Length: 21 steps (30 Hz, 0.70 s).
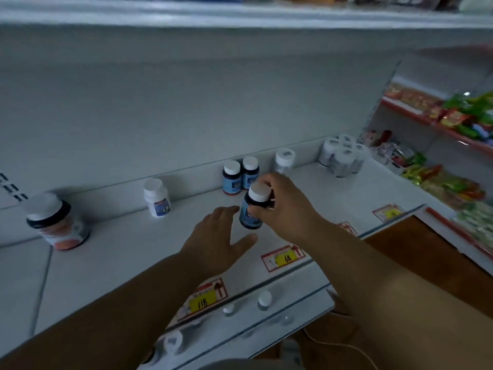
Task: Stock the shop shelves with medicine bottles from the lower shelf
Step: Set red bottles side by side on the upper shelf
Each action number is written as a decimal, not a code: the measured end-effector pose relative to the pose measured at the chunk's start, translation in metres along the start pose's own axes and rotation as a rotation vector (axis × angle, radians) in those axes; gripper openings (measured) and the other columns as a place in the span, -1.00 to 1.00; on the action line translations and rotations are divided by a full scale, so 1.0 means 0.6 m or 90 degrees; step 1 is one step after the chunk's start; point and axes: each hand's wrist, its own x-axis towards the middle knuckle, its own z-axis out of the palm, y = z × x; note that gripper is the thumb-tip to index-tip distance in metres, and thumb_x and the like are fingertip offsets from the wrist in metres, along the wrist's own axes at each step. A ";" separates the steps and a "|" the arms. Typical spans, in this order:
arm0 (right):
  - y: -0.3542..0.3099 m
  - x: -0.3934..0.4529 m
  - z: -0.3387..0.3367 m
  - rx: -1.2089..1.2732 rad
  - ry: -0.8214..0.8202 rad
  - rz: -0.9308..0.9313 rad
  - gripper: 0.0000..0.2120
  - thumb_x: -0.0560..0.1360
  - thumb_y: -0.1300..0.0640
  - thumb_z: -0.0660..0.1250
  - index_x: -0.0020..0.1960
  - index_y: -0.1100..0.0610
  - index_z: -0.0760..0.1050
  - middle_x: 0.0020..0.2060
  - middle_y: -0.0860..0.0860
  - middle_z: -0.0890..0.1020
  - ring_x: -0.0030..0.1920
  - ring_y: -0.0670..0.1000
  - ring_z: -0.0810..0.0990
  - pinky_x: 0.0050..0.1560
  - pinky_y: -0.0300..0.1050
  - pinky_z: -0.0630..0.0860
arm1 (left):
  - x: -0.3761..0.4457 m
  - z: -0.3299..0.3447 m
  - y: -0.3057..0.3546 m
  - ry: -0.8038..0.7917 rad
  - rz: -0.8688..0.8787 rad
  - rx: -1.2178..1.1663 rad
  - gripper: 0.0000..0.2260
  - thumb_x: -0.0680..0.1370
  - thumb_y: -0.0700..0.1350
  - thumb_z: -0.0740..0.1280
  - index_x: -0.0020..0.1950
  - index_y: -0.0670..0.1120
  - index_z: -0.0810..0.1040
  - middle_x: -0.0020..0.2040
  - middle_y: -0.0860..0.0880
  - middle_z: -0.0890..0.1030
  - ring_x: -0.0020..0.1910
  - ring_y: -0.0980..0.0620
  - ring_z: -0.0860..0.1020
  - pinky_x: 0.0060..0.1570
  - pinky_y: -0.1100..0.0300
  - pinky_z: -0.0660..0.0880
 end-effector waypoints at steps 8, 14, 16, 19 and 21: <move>0.100 0.131 0.047 -0.142 -0.110 -0.192 -0.57 0.45 0.12 0.48 0.24 0.16 0.41 0.16 0.11 0.49 0.13 0.14 0.49 0.11 0.02 0.45 | 0.107 0.073 -0.016 0.081 -0.188 0.163 -0.27 0.56 0.32 0.16 0.59 -0.05 0.09 0.57 -0.07 0.20 0.54 -0.08 0.16 0.49 -0.02 0.11; 0.118 0.167 0.052 -0.132 -0.107 -0.250 -0.58 0.42 0.21 0.50 0.22 0.21 0.45 0.17 0.14 0.44 0.11 0.16 0.50 0.03 -0.04 0.43 | 0.143 0.107 -0.008 0.062 -0.249 0.194 -0.25 0.59 0.32 0.02 0.62 -0.11 -0.06 0.63 -0.10 0.02 0.60 -0.07 -0.08 0.55 -0.07 -0.12; 0.121 0.170 0.052 -0.134 -0.109 -0.261 -0.60 0.41 0.20 0.50 0.19 0.21 0.45 0.15 0.13 0.44 0.09 0.16 0.50 -0.01 -0.01 0.46 | 0.148 0.108 -0.007 0.064 -0.252 0.196 -0.24 0.59 0.33 0.01 0.62 -0.11 -0.07 0.63 -0.10 0.01 0.60 -0.07 -0.08 0.55 -0.07 -0.13; 0.118 0.170 0.050 -0.132 -0.112 -0.250 -0.60 0.43 0.17 0.50 0.19 0.20 0.44 0.16 0.13 0.43 0.07 0.17 0.52 -0.01 0.06 0.49 | 0.148 0.107 -0.006 0.071 -0.253 0.191 -0.25 0.59 0.32 0.01 0.62 -0.11 -0.05 0.62 -0.09 0.04 0.60 -0.06 -0.06 0.56 -0.06 -0.12; 0.114 0.168 0.050 -0.129 -0.104 -0.233 -0.59 0.42 0.14 0.50 0.18 0.21 0.44 0.15 0.13 0.43 0.04 0.19 0.53 -0.02 0.11 0.50 | 0.146 0.104 -0.007 0.071 -0.250 0.183 -0.26 0.60 0.31 0.02 0.62 -0.12 -0.03 0.62 -0.09 0.05 0.60 -0.05 -0.05 0.56 -0.04 -0.11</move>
